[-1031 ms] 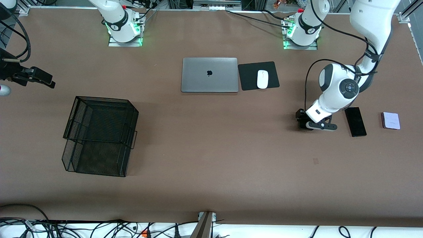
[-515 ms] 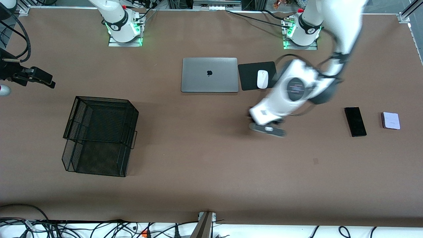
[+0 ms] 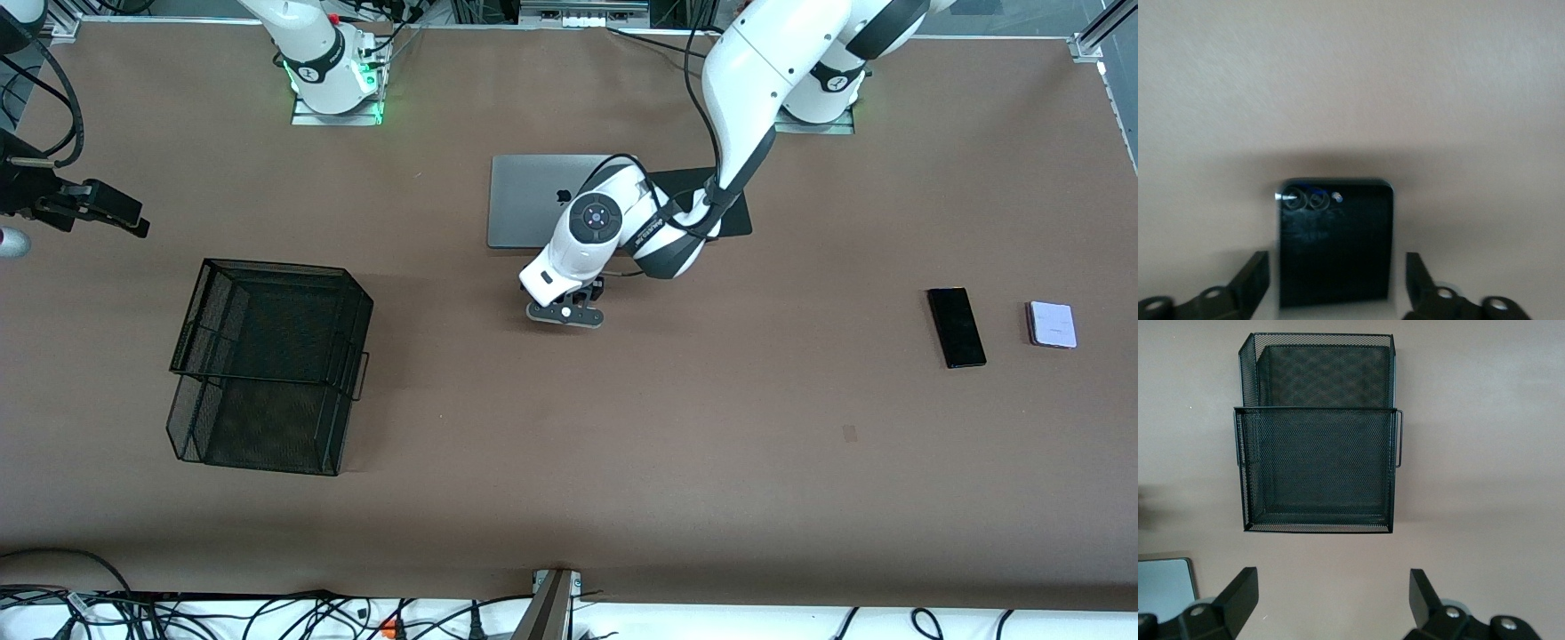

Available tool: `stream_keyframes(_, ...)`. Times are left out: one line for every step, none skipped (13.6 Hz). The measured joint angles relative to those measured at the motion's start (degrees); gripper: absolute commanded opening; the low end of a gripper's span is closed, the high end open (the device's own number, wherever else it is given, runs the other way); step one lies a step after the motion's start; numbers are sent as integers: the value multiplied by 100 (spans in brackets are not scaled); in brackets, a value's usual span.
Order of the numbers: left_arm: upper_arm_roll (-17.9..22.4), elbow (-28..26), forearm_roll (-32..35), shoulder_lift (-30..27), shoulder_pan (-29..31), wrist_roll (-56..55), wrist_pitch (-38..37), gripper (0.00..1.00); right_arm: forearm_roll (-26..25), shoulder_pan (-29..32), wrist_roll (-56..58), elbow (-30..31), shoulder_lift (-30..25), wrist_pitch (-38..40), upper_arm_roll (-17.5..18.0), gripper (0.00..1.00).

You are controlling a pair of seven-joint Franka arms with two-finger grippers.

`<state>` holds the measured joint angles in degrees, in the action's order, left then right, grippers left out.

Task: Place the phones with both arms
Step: 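Carry the flip phone to mid-table and release it with the left gripper, then grasp the flip phone with the right gripper while the left gripper grasps the black phone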

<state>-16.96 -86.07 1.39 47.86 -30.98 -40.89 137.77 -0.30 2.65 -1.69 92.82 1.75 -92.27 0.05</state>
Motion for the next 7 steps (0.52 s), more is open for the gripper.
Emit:
stream_keyframes(10, 75, 0, -28, 54, -5, -204, 100, 0, 0, 0, 0, 1, 0, 0, 100)
stream_keyframes(20, 173, 0, -96, 124, -8, -583, 100, 0, -1, 0, 1, 5, 0, 2, 100)
stream_keyframes(36, 271, 0, -246, 239, -11, -1118, 100, 4, -8, 0, 3, 16, 0, 6, 100)
stream_keyframes(66, 352, 4, -475, 410, -11, -1791, 100, 16, -50, 1, 5, 39, -1, 17, 100)
stream_keyframes(106, 392, 97, -749, 658, 32, -2536, 100, 36, -164, -27, 6, 76, -23, 29, 100)
stream_keyframes(128, 395, 392, -1025, 992, 222, -3240, 100, 48, -381, -235, 8, 127, -108, 43, 100)
stream_keyframes(140, 389, 790, -1241, 1368, 551, -3799, 100, 55, -690, -660, 13, 205, -231, 58, 100)
